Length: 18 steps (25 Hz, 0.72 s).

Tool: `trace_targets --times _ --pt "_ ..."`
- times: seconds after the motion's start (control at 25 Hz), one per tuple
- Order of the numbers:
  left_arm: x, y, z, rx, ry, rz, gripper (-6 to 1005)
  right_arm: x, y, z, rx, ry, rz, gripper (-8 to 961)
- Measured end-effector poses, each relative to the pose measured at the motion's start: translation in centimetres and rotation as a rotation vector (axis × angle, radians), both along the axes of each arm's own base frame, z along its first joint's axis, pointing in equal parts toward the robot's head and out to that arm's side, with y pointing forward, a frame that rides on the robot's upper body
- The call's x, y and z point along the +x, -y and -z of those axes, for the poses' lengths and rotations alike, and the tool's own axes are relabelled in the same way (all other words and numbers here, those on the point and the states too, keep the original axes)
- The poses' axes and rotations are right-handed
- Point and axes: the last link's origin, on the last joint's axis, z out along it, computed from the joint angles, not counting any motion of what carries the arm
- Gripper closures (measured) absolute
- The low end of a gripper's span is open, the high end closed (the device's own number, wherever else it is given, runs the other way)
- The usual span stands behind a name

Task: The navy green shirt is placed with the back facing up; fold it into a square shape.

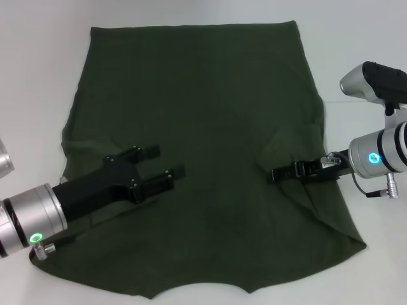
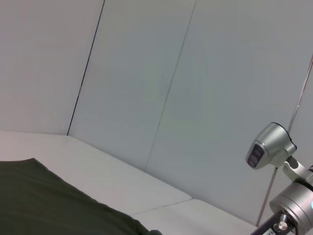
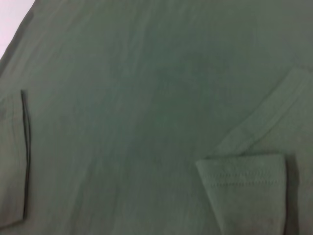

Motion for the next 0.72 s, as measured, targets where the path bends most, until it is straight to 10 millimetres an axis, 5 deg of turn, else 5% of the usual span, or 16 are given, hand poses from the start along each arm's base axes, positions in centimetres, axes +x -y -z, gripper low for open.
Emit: trace_targets --times 0.2,0.44,0.72 --pt "0.0 0.0 0.0 0.001 0.003 0.0 170 -0.5 -0.2 0.0 0.015 -0.041 -0.003 35" --pt "0.2 -0.1 -0.1 0.002 0.006 0.007 171 -6.7 1.7 -0.5 -0.136 -0.387 -0.234 35" --pt "0.3 -0.1 -0.3 0.002 0.016 0.011 171 -5.2 1.5 -1.3 -0.118 -0.335 -0.2 35"
